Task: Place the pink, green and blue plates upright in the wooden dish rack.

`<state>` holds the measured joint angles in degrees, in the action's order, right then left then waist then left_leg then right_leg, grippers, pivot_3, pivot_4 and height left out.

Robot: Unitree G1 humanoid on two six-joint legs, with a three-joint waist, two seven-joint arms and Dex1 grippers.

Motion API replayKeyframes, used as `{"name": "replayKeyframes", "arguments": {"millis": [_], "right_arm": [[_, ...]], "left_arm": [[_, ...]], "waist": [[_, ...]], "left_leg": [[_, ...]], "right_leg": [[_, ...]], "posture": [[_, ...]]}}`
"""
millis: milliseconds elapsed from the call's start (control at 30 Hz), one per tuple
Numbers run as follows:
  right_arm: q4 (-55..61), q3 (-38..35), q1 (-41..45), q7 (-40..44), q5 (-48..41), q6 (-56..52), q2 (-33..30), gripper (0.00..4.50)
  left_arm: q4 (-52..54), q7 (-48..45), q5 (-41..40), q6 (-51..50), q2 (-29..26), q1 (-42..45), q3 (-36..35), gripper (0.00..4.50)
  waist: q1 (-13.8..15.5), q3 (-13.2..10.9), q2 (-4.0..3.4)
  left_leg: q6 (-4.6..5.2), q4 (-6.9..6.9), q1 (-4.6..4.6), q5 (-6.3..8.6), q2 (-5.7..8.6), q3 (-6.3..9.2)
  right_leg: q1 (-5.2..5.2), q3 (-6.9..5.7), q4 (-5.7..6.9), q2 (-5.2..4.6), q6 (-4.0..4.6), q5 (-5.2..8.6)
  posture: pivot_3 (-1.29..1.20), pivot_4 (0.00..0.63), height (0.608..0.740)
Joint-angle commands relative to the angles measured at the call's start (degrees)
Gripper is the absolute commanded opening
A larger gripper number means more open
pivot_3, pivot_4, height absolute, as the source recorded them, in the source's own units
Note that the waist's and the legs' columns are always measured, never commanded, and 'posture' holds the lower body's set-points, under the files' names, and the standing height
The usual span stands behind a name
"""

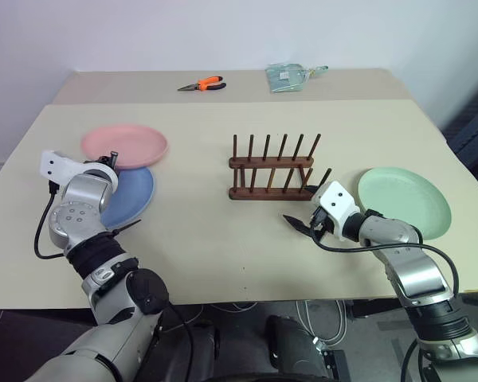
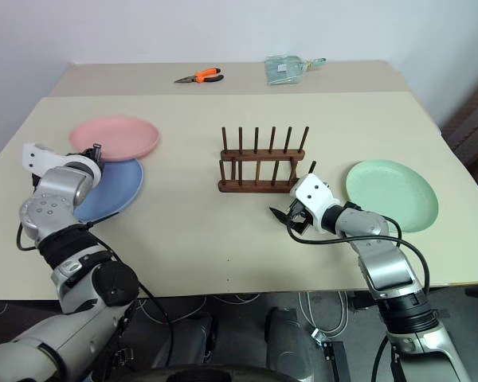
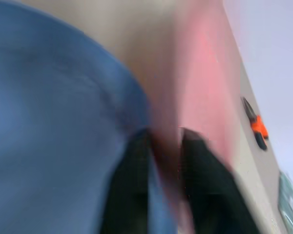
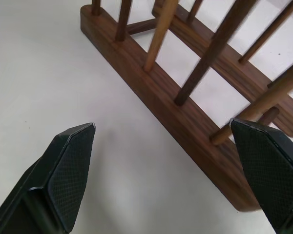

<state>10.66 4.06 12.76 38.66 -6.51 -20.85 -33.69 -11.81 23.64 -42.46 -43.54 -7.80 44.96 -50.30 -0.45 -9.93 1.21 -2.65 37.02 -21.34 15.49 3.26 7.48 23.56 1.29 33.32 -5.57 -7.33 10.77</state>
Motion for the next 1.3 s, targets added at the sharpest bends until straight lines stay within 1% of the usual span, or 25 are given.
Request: {"name": "replayKeyframes", "arguments": {"millis": [33, 133, 200, 233, 267, 333, 400, 467, 533, 633, 667, 733, 767, 800, 833, 867, 933, 1000, 1033, 1100, 1133, 1200, 1233, 1267, 1300], "right_arm": [[5.36, -3.0, 0.63, 0.61, -2.11, -0.72, -1.21, 4.5], [8.2, -4.09, 4.8, -1.26, -1.54, 1.19, -0.8, 4.5], [8.9, -2.9, 8.39, -2.19, 0.84, 4.02, -0.89, 4.5], [7.91, -0.51, 11.18, -2.99, 4.78, 6.96, -1.52, 4.5], [7.04, 1.14, 12.99, -3.53, 7.57, 9.03, -1.97, 4.5], [3.95, 6.25, 17.79, -5.19, 16.03, 15.32, -2.74, 4.5], [1.48, 9.56, 21.19, -7.14, 21.43, 19.31, -1.9, 4.5], [-1.26, 11.91, 23.68, -9.55, 26.37, 21.66, -1.12, 4.5], [-3.8, 13.61, 24.89, -10.38, 30.12, 23.38, -1.2, 4.5], [-6.05, 14.4, 25.15, -10.83, 33.26, 25.46, -1.72, 3.67], [-6.47, 14.21, 25.19, -11.05, 34.15, 25.71, -1.94, 3.23], [-7.09, 13.73, 25.29, -11.49, 35.64, 26.13, -2.19, 2.12], [-7.31, 13.55, 25.37, -11.66, 36.26, 26.4, -2.29, 1.68], [-7.4, 13.35, 25.37, -11.83, 36.76, 26.55, -2.31, 1.05], [-7.44, 13.2, 25.36, -11.97, 37.19, 26.62, -2.33, 0.58], [-7.6, 13.11, 25.42, -12.29, 37.81, 26.84, -2.52, 0.02], [-7.76, 12.79, 25.52, -12.91, 38.93, 27.34, -2.85, 0.0], [-7.67, 12.04, 25.47, -13.17, 39.11, 27.8, -3.27, 0.0], [-7.56, 11.41, 25.33, -13.13, 38.69, 27.96, -3.45, 0.0], [-7.09, 9.02, 24.62, -12.84, 35.74, 27.7, -3.28, 0.0], [-6.65, 7.17, 24.1, -12.35, 33.01, 26.96, -2.73, 0.0], [-4.32, 1.41, 22.62, -9.5, 22.39, 22.16, -0.09, 0.0], [-2.82, -1.2, 22.1, -7.77, 17.03, 19.36, 1.14, 0.0], [-0.5, -5.96, 22.21, -6.44, 7.94, 13.07, 3.66, 0.0], [1.17, -9.13, 22.39, -5.69, 1.92, 8.57, 5.27, 0.0]], "left_arm": [[4.78, -8.22, 0.32, 0.84, -2.18, 0.42, 9.13, 0.05], [11.85, -15.25, 0.84, 0.47, -2.25, 0.2, 18.89, 0.05], [15.22, -17.43, 0.68, -0.55, -1.54, 0.66, 23.84, 0.05], [16.96, -18.31, 1.24, -0.97, -1.07, 0.99, 27.1, 0.05], [18.07, -18.84, 1.69, -1.13, -0.82, 1.12, 29.28, 0.05], [20.15, -18.57, 2.32, -2.49, 0.6, 2.27, 33.73, 0.05], [21.77, -18.93, 3.62, -3.33, 1.02, 3.02, 37.66, 0.05], [22.91, -18.67, 4.01, -4.28, 1.67, 3.47, 39.85, 0.05], [23.7, -18.12, 3.53, -5.08, 2.57, 3.77, 40.44, 0.05], [25.05, -17.48, 2.96, -6.48, 3.52, 3.67, 40.62, 0.0], [25.4, -17.33, 2.83, -6.94, 3.69, 3.46, 40.48, 0.0], [25.86, -17.11, 2.32, -7.58, 4.11, 3.06, 39.84, 0.0], [25.93, -17.07, 1.82, -7.75, 4.44, 2.91, 39.35, 0.0], [26.06, -17.08, 1.39, -7.9, 4.7, 2.77, 38.96, 0.0], [26.2, -17.11, 1.05, -8.14, 4.88, 2.66, 38.65, 0.0], [26.42, -17.55, -0.2, -8.17, 5.42, 2.47, 37.86, 0.34], [26.91, -18.21, -1.97, -8.33, 6.08, 2.32, 36.5, 1.12], [26.63, -17.68, -3.2, -7.25, 6.51, 2.82, 34.37, 2.07], [26.09, -17.09, -3.51, -6.02, 6.55, 3.32, 33.03, 2.62], [24.18, -16.37, -2.35, -2.82, 5.31, 4.21, 30.58, 3.53], [23.01, -16.47, -1.3, -1.43, 4.03, 4.41, 29.67, 3.53], [20.98, -19.58, 3.8, 2.32, -1.18, 2.98, 30.75, 3.53], [20.35, -21.75, 6.67, 4.04, -4.05, 1.69, 32.61, 3.53], [19.99, -26.12, 10.16, 6.49, -7.92, -1.03, 35.89, 3.53], [19.7, -29.17, 12.33, 8.24, -10.39, -2.89, 38.14, 3.53]], "waist": [[0.0, -0.04, 0.07], [-0.11, -0.06, 0.08], [-0.16, -0.07, 0.07], [-0.16, -0.07, 0.07], [-0.17, -0.07, 0.07], [-0.21, -0.06, 0.07], [-0.24, -0.06, 0.07], [-0.41, -0.06, 0.07], [-0.3, -0.07, 0.07], [-0.25, -0.07, 0.07], [-0.23, -0.07, 0.07], [-0.21, -0.07, 0.07], [-0.2, -0.07, 0.07], [-0.19, -0.07, 0.07], [-0.21, -0.07, 0.07], [-0.22, -0.07, 0.07], [-0.23, -0.08, 0.08], [-0.14, -0.08, 0.08], [-0.17, -0.08, 0.08], [-0.16, -0.09, 0.08], [-0.18, -0.09, 0.08], [-0.38, -0.08, 0.08], [-0.56, -0.09, 0.07], [-0.57, -0.09, 0.05], [-0.66, -0.1, 0.03]], "left_leg": [[0.0, 0.0, -0.01, 0.0, 0.0, 0.0], [-0.02, 0.0, -0.02, -0.01, 0.0, 0.0], [-0.06, -0.01, -0.04, -0.03, 0.0, -0.02], [-0.07, -0.02, -0.03, -0.04, 0.0, -0.02], [-0.07, -0.03, -0.01, -0.04, 0.0, -0.02], [-0.07, -0.06, 0.0, -0.04, 0.0, -0.04], [-0.07, -0.09, 0.01, -0.04, -0.01, -0.03], [-0.09, -0.11, 0.0, -0.05, -0.01, -0.04], [-0.17, -0.12, -0.03, -0.1, -0.01, -0.05], [-0.18, -0.12, -0.04, -0.1, -0.01, -0.06], [-0.17, -0.12, -0.04, -0.1, -0.01, -0.06], [-0.14, -0.11, -0.05, -0.08, 0.0, -0.05], [-0.14, -0.1, -0.06, -0.08, 0.0, -0.05], [-0.15, -0.11, -0.05, -0.09, 0.0, -0.05], [-0.14, -0.11, -0.05, -0.08, 0.0, -0.05], [-0.14, -0.11, -0.04, -0.08, 0.0, -0.05], [-0.14, -0.12, -0.04, -0.08, -0.01, -0.05], [-0.15, -0.11, -0.06, -0.09, 0.0, -0.05], [-0.15, -0.11, -0.06, -0.09, 0.0, -0.05], [-0.15, -0.11, -0.05, -0.08, 0.0, -0.05], [-0.15, -0.12, -0.05, -0.08, 0.0, -0.05], [-0.14, -0.15, -0.02, -0.08, -0.01, -0.06], [-0.14, -0.17, 0.0, -0.08, -0.03, -0.06], [-0.14, -0.22, 0.01, -0.09, -0.03, -0.06], [-0.13, -0.22, 0.02, -0.08, -0.04, -0.06]], "right_leg": [[0.01, 0.0, 0.0, 0.0, 0.0, 0.0], [0.0, 0.0, -0.03, 0.0, 0.01, 0.0], [0.03, 0.02, -0.04, 0.0, 0.02, -0.01], [0.03, 0.02, -0.04, 0.0, 0.02, -0.01], [0.02, 0.02, -0.04, 0.0, 0.02, -0.01], [0.03, 0.02, -0.04, -0.01, 0.01, -0.01], [0.02, 0.02, -0.06, 0.0, 0.01, 0.0], [0.06, 0.03, -0.06, 0.0, 0.01, 0.0], [0.11, 0.04, -0.06, 0.0, 0.02, -0.01], [0.11, 0.06, -0.06, 0.0, 0.03, -0.01], [0.11, 0.05, -0.06, 0.0, 0.03, -0.01], [0.11, 0.06, -0.07, 0.0, 0.03, -0.01], [0.11, 0.06, -0.07, 0.0, 0.03, -0.01], [0.1, 0.06, -0.07, 0.0, 0.03, -0.01], [0.1, 0.06, -0.07, 0.0, 0.03, -0.01], [0.1, 0.06, -0.07, 0.0, 0.03, -0.01], [0.11, 0.06, -0.07, 0.0, 0.03, -0.01], [0.1, 0.06, -0.08, 0.0, 0.03, -0.01], [0.1, 0.07, -0.09, -0.01, 0.03, -0.01], [0.1, 0.06, -0.09, -0.01, 0.03, -0.01], [0.1, 0.06, -0.09, -0.01, 0.04, -0.01], [0.1, 0.07, -0.09, 0.0, 0.04, 0.0], [0.09, 0.07, -0.09, 0.02, 0.04, 0.0], [0.1, 0.08, -0.09, 0.03, 0.05, -0.01], [0.1, 0.09, -0.09, 0.03, 0.05, -0.01]], "posture": [[0.0, 0.15, 0.74], [0.0, 0.15, 0.74], [0.0, 0.15, 0.74], [0.0, 0.15, 0.74], [0.0, 0.15, 0.74], [0.0, 0.15, 0.74], [0.0, 0.15, 0.74], [0.0, 0.15, 0.74], [0.0, 0.15, 0.74], [0.0, 0.15, 0.74], [0.0, 0.15, 0.74], [0.0, 0.15, 0.74], [0.0, 0.15, 0.74], [0.0, 0.15, 0.74], [0.0, 0.15, 0.74], [0.0, 0.15, 0.74], [0.0, 0.15, 0.74], [0.0, 0.15, 0.74], [0.0, 0.15, 0.74], [0.0, 0.15, 0.74], [0.0, 0.15, 0.74], [0.0, 0.15, 0.74], [0.0, 0.15, 0.74], [0.0, 0.15, 0.74], [0.0, 0.15, 0.74]]}}
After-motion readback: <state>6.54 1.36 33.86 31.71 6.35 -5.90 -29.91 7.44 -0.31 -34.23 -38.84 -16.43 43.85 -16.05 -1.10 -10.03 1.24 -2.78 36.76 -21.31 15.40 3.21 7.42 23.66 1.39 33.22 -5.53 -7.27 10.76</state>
